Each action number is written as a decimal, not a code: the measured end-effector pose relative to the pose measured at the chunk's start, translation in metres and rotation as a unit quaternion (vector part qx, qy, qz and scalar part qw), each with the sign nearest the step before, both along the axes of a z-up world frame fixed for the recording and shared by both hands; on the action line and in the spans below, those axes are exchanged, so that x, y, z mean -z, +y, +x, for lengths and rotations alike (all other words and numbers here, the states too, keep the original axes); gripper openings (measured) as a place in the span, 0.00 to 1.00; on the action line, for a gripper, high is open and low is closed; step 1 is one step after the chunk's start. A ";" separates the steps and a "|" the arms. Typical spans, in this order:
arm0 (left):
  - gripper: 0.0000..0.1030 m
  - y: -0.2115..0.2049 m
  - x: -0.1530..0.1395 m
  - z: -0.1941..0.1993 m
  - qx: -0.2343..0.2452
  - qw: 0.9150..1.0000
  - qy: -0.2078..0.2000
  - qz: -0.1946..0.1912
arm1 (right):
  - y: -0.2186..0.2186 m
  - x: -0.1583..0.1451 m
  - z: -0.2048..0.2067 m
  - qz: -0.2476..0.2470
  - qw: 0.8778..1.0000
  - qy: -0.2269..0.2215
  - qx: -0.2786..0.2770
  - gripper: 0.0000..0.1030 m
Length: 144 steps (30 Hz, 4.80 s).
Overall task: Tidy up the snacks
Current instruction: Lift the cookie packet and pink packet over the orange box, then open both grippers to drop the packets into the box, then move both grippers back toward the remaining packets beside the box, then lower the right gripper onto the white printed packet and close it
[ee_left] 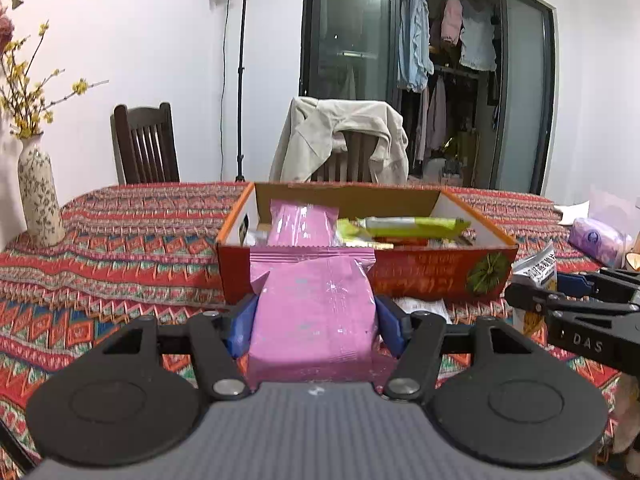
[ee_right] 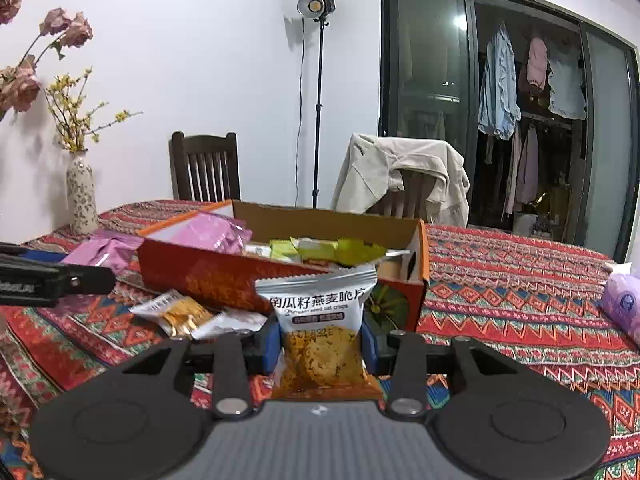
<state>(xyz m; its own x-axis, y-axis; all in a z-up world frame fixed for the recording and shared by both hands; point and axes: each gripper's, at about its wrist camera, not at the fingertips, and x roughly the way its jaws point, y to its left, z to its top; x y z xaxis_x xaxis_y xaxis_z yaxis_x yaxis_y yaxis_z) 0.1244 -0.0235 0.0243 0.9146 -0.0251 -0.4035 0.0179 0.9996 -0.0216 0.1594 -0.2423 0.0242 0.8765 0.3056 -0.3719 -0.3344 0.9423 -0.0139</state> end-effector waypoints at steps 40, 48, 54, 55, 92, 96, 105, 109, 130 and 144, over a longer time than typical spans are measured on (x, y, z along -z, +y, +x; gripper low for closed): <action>0.62 0.026 -0.032 0.157 -0.037 0.997 -0.056 -0.048 | 0.061 -0.037 0.144 0.035 0.997 -0.018 0.073 0.38; 0.65 0.025 -0.020 0.160 -0.024 0.998 -0.047 -0.033 | 0.059 -0.023 0.155 0.033 0.998 0.010 0.056 0.39; 1.00 0.032 -0.021 0.149 -0.026 0.995 -0.068 -0.065 | 0.051 -0.025 0.152 0.051 0.996 0.014 0.065 1.00; 1.00 0.033 -0.021 0.148 -0.028 0.995 -0.071 -0.069 | 0.050 -0.025 0.152 0.055 0.996 0.014 0.067 1.00; 1.00 0.050 -0.064 0.088 -0.069 0.992 -0.089 -0.052 | 0.040 -0.058 0.091 0.048 0.997 -0.024 0.060 1.00; 1.00 0.056 -0.058 0.072 -0.068 0.993 -0.079 -0.051 | 0.039 -0.057 0.075 0.046 0.997 -0.015 0.057 1.00; 1.00 0.073 -0.034 0.043 -0.068 0.996 -0.045 -0.032 | 0.047 -0.039 0.046 0.027 0.998 0.025 0.046 1.00; 1.00 0.082 -0.019 0.036 -0.073 0.997 -0.025 -0.026 | 0.053 -0.029 0.041 0.018 0.998 0.044 0.043 1.00; 1.00 0.125 0.027 0.047 -0.086 0.995 0.027 -0.047 | 0.101 0.017 0.093 -0.041 0.983 0.168 0.062 1.00; 1.00 0.129 0.028 0.046 -0.095 0.993 0.027 -0.059 | 0.109 0.043 0.121 -0.039 0.973 0.217 0.073 1.00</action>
